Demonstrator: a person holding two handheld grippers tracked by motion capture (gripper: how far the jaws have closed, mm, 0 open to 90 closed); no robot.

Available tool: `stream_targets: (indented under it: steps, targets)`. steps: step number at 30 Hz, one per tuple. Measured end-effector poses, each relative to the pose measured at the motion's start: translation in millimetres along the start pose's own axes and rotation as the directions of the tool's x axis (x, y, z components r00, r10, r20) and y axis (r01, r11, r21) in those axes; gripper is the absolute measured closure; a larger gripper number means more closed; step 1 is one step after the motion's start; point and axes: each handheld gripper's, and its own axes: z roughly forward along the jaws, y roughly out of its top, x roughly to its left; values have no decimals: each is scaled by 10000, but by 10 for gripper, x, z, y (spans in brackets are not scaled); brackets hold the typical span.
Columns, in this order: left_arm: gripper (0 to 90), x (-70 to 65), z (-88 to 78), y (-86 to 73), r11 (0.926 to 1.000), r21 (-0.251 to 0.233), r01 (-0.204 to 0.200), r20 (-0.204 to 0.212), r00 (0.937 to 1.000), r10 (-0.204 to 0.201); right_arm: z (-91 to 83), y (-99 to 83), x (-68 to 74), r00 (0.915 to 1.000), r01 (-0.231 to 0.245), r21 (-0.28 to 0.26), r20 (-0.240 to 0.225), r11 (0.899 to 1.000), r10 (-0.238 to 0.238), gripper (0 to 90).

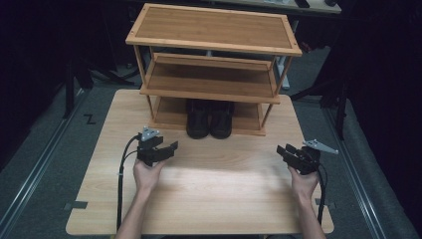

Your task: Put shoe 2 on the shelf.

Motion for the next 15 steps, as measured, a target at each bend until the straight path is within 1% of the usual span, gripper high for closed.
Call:
stream_targets:
  steps: [5,6,8,12,14,15]
  targets:
    - [358,41,0,-76,9999,105,23,-148,9999,-22,-39,-84,-64,9999,-32,55,139,10000,31,533]
    - [358,49,1,-96,9999,129,13,-178,9998,-11,-42,-102,-78,9998,-114,106,159,9999,112,527]
    - [357,70,1,-141,9998,186,24,-255,9997,-20,-45,-132,-106,9997,-121,195,208,9997,117,532]
    - [362,121,-20,-248,9999,113,16,-555,9985,-10,-44,-193,-152,9996,-206,364,176,9991,199,531]
    - [363,149,-31,-303,9999,170,15,-689,9976,-4,-39,-224,-174,9995,-233,430,199,9988,225,527]
    - [363,164,-33,-324,9996,277,-14,-769,9970,35,-34,-234,-182,9995,-235,541,243,9983,222,517]
